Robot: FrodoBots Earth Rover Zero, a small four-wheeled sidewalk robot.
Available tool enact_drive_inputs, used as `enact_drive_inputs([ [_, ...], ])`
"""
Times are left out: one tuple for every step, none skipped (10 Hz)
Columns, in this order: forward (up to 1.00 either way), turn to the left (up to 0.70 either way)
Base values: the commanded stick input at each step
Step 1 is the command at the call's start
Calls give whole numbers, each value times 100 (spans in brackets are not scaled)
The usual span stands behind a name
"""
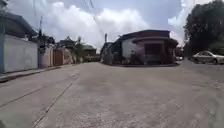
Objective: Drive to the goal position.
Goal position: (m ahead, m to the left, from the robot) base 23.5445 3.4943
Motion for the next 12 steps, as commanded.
enact_drive_inputs([
  [100,0],
  [100,0],
  [100,0],
  [100,0],
  [100,0],
  [100,0],
  [100,0],
  [100,0],
  [100,0],
  [100,0],
  [100,0],
  [100,0],
])
